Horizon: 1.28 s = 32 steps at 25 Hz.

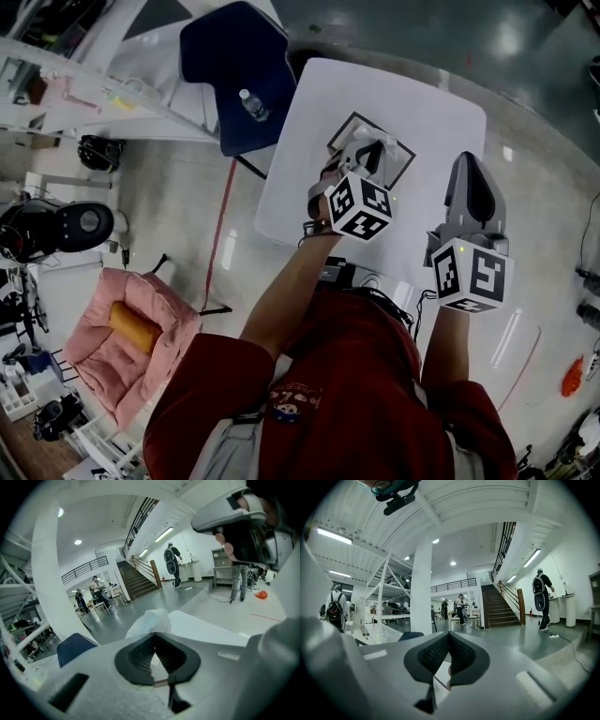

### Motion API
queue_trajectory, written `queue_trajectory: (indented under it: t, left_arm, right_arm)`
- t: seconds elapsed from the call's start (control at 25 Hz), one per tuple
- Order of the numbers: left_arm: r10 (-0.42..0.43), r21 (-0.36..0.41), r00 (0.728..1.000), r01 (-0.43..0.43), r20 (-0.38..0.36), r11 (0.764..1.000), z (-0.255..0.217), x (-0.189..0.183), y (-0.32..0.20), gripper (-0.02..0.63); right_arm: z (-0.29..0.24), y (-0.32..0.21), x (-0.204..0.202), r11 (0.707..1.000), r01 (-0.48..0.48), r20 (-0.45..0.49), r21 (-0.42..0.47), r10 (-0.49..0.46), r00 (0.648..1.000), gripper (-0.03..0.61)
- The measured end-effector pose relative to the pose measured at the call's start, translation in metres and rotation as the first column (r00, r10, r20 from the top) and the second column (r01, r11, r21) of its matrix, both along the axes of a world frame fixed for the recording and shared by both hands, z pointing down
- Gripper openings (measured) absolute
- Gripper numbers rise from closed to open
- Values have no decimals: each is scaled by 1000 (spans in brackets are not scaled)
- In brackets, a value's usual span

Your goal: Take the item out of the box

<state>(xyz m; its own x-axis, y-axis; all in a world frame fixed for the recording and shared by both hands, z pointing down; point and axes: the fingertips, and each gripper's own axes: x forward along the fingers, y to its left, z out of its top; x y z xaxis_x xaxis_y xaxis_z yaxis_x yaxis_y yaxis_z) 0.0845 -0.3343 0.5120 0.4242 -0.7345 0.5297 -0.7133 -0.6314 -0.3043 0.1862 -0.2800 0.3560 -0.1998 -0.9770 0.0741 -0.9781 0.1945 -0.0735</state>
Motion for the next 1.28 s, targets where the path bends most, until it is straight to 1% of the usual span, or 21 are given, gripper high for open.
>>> queue_trajectory:
  t: [0.2, 0.36, 0.48, 0.64, 0.84, 1.12, 1.16, 1.28]
  left_arm:
    - [-27, 46, 997, 30, -74, 998, -36, -4, 20, 5]
    - [-38, 103, 990, 52, -134, 993, -67, -5, 44, 5]
    - [-33, 166, 987, 60, -159, 984, -90, -2, 66, 5]
    - [-30, 233, 974, 83, -223, 969, -121, 0, 93, 5]
    - [-39, 321, 949, 144, -312, 936, -157, -3, 121, 5]
    - [-18, 403, 925, 184, -380, 897, -184, -7, 150, 5]
    - [-11, 421, 922, 187, -387, 888, -188, -9, 154, 5]
    - [23, 491, 923, 183, -384, 852, -198, -18, 168, 5]
  right_arm:
    - [-9, 16, -8, 1000, 18, -2, 23, -18, 1000, 2]
    - [-15, 36, -12, 998, 33, -2, 44, -33, 999, 2]
    - [-16, 53, -15, 997, 46, -6, 55, -45, 999, 2]
    - [-19, 74, -16, 996, 57, -18, 72, -55, 998, 2]
    - [-27, 102, -16, 993, 59, -26, 102, -56, 998, 2]
    - [-37, 129, -14, 984, 46, -14, 172, -44, 999, 2]
    - [-37, 132, -14, 982, 43, -11, 183, -42, 999, 2]
    - [-38, 140, -19, 977, 44, -7, 210, -43, 999, 2]
